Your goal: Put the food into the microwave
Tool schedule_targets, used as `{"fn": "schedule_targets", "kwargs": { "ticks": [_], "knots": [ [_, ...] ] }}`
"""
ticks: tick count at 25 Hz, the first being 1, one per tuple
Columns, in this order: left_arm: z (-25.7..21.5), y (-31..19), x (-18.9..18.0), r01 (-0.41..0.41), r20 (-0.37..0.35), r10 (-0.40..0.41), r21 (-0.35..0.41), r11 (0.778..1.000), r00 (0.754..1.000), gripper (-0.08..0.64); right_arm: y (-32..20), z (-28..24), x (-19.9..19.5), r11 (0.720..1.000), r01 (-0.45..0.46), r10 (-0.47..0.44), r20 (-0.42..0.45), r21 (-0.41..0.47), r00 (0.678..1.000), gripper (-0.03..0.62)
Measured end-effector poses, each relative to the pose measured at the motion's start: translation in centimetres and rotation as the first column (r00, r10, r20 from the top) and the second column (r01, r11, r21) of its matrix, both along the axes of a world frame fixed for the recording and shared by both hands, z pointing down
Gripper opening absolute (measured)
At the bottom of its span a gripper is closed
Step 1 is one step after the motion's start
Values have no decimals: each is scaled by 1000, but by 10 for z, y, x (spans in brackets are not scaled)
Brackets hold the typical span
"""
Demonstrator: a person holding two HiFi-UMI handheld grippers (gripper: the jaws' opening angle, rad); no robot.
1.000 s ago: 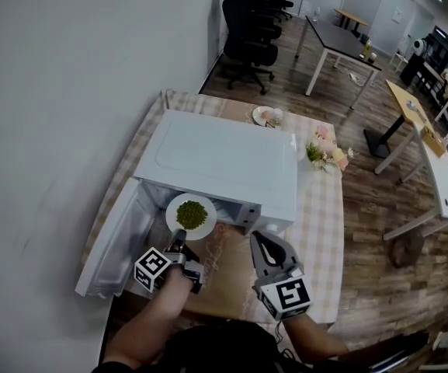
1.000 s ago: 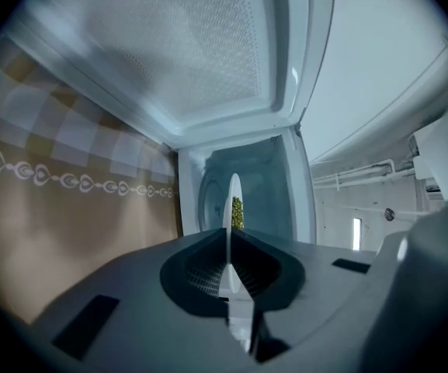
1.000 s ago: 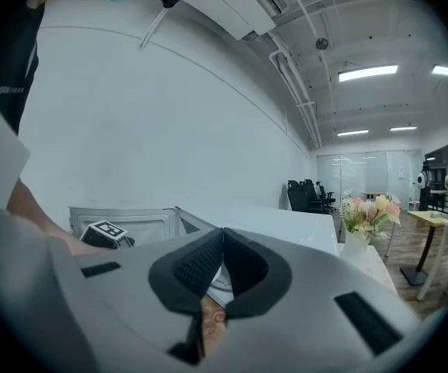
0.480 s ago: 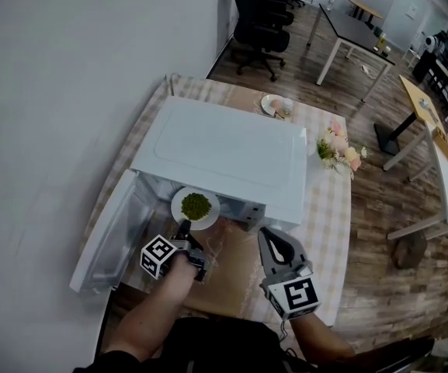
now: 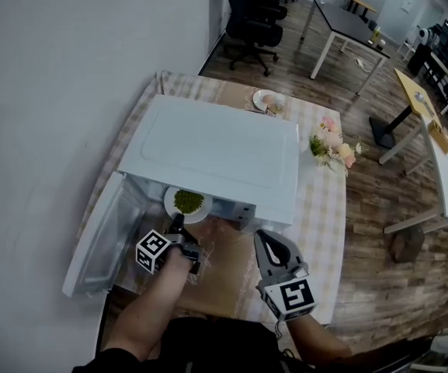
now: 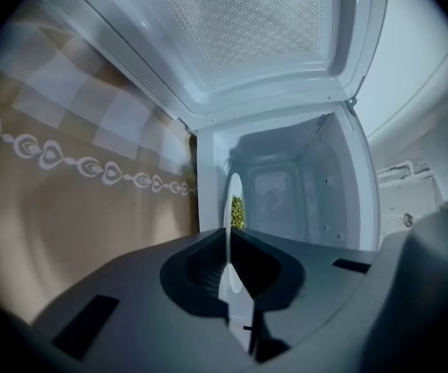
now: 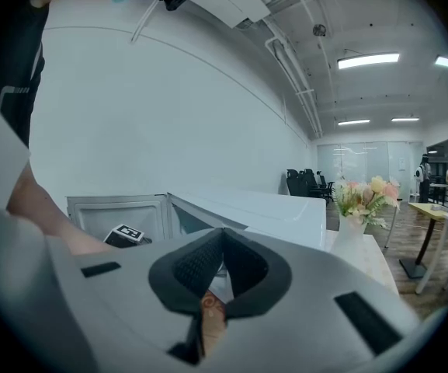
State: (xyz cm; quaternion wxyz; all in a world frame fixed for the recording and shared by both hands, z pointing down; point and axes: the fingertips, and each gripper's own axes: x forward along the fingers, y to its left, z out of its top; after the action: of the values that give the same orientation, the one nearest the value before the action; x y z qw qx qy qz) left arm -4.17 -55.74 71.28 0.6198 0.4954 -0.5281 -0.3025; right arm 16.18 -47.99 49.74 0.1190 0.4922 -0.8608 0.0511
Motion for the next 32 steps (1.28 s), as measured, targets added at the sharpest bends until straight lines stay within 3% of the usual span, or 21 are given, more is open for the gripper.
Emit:
{"fn": "schedule_targets", "kwargs": {
  "ticks": [9, 12, 19, 22, 25, 26, 29, 32],
  "knots": [
    [4, -11, 0, 11, 2, -11, 16, 1000, 1000, 18, 6, 6, 11, 999, -27, 27, -1, -25, 1000, 8],
    [5, -15, 4, 6, 7, -6, 20, 1000, 1000, 18, 11, 9, 14, 996, -50, 48, -29, -75, 998, 8],
    [4, -24, 4, -4, 46, 3, 28, 1000, 999, 21, 13, 8, 17, 998, -61, 61, -3, -32, 998, 9],
    [5, -28, 8, -34, 38, 33, 33, 999, 999, 21, 18, 7, 14, 994, -78, 75, -36, -83, 997, 8],
    [3, -30, 13, -87, 49, 85, 41, 995, 995, 21, 21, 9, 12, 994, -73, 71, -34, -76, 997, 9],
    [1, -30, 13, -98, 59, 95, 52, 994, 994, 30, 22, 11, 11, 996, -66, 65, -20, -55, 998, 8],
    [-5, -28, 14, -141, 79, 134, 89, 986, 988, 168, 23, 13, 11, 998, -64, 64, -3, -29, 998, 8],
    [-8, -22, 7, -162, 152, 148, 86, 983, 977, 178, 22, 9, 13, 996, -79, 79, -12, -28, 997, 9]
  ]
}}
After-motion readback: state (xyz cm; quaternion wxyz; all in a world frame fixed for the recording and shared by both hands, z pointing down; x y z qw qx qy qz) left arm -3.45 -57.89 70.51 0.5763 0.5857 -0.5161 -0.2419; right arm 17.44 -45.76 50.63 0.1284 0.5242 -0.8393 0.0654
